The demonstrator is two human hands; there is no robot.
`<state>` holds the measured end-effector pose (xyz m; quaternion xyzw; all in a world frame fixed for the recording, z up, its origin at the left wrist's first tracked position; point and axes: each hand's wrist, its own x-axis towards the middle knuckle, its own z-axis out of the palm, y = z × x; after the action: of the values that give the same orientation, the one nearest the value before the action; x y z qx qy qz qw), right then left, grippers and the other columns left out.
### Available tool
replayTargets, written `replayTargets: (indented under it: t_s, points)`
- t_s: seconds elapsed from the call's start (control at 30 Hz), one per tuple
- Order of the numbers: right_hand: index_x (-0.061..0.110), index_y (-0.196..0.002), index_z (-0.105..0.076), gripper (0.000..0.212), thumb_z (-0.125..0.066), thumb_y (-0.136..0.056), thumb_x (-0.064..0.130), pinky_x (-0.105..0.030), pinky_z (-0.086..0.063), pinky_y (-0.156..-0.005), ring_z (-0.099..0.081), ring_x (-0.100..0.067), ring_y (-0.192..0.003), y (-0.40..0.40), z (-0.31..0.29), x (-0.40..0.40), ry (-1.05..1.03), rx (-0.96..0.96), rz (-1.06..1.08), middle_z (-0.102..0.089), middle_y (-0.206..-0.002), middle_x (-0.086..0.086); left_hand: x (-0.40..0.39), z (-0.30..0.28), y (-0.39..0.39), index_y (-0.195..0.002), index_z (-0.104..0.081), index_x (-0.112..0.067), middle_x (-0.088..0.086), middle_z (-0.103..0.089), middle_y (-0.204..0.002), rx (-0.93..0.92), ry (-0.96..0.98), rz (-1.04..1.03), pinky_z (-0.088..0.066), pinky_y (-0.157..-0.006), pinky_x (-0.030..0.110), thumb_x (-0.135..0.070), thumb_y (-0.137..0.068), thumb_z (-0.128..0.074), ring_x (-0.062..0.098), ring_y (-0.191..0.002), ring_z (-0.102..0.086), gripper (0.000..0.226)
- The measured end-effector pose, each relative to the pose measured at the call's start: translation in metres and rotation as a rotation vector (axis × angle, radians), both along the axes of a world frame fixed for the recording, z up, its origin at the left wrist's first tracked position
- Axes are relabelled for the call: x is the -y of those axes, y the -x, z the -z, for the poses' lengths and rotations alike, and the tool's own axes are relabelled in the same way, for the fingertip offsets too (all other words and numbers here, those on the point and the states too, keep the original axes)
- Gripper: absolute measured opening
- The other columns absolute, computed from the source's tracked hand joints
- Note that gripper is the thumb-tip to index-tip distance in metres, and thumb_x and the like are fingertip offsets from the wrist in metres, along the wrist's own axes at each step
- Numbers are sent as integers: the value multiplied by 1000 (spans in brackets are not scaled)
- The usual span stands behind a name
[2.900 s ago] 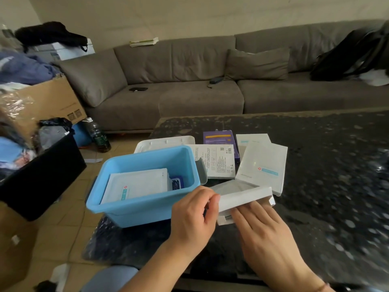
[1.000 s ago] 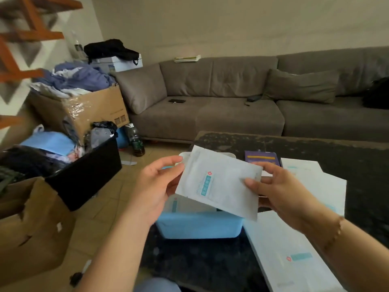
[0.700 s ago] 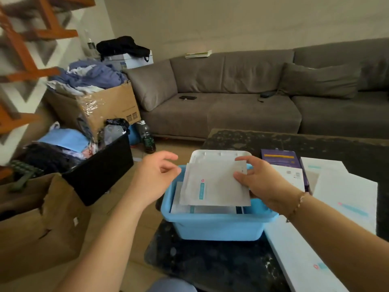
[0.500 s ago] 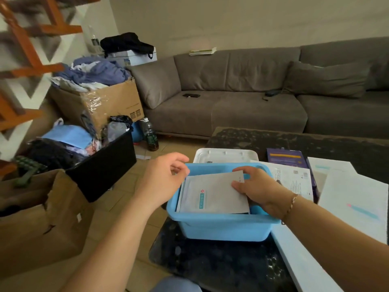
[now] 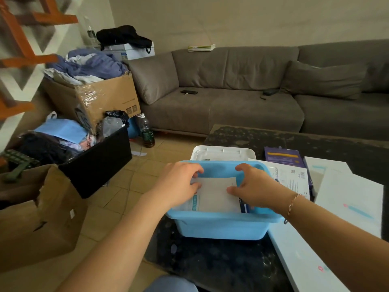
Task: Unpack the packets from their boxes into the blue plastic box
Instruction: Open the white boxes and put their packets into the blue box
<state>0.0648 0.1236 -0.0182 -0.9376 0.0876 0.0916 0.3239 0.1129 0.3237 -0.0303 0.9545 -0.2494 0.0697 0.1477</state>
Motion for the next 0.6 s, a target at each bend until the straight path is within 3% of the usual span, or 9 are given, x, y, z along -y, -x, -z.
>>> replayTargets:
  t_s: [0.03, 0.1, 0.17, 0.2, 0.27, 0.4, 0.6]
  points:
    - [22, -142, -35, 58, -62, -92, 35, -26, -56, -76, -64, -19, -90, 0, -1, 3, -58, -40, 28, -61, -112, -5, 0, 2, 0, -123, -62, -31, -12, -66, -117, 15, 7, 1, -48, -98, 34, -31, -91, -65, 11, -109, -60, 32]
    - [16, -135, -43, 46, -60, -95, 29, -40, -54, -90, -60, -26, -104, 0, -6, 6, -459, -210, 185, -58, -120, -9, 1, 5, -1, -122, -63, -29, -12, -66, -120, 57, 5, 2, -43, -102, 35, -31, -93, -61, 12, -114, -58, 28]
    - [13, -120, -47, 31, -59, -96, 30, -45, -49, -86, -58, -30, -102, 1, -9, 5, -817, -375, 323, -57, -115, -11, 3, 8, -1, -121, -63, -28, -12, -64, -123, 64, 4, -9, -38, -105, 35, -32, -96, -57, 12, -117, -56, 27]
    - [13, -112, -47, 29, -59, -96, 34, -44, -49, -80, -58, -30, -97, 0, -6, 6, -877, -420, 368, -57, -111, -13, 3, 9, -1, -121, -63, -29, -13, -64, -123, 56, 5, -16, -37, -105, 35, -33, -96, -56, 12, -117, -55, 26]
    - [11, -107, -48, 37, -59, -93, 43, -45, -50, -72, -59, -32, -97, -4, 1, 6, -937, -474, 408, -58, -113, -16, 3, 12, -2, -119, -63, -28, -13, -64, -122, 18, 26, -17, -40, -103, 34, -34, -97, -55, 10, -114, -56, 24]
    - [8, -125, -49, 53, -57, -93, 49, -44, -50, -63, -60, -32, -100, -12, 12, 3, -951, -499, 397, -58, -124, -17, 2, 14, -4, -118, -64, -26, -13, -64, -116, -83, 90, -26, -47, -81, 24, -33, -98, -55, 6, -102, -58, 24]
    - [11, -119, -56, 24, -52, -100, 25, -42, -50, -65, -63, -30, -90, -14, 12, -7, -844, -461, 344, -66, -106, -14, 4, 13, -5, -107, -67, -23, -11, -66, -107, -89, 175, -53, -43, -70, 17, -25, -99, -54, 3, -99, -59, 16]
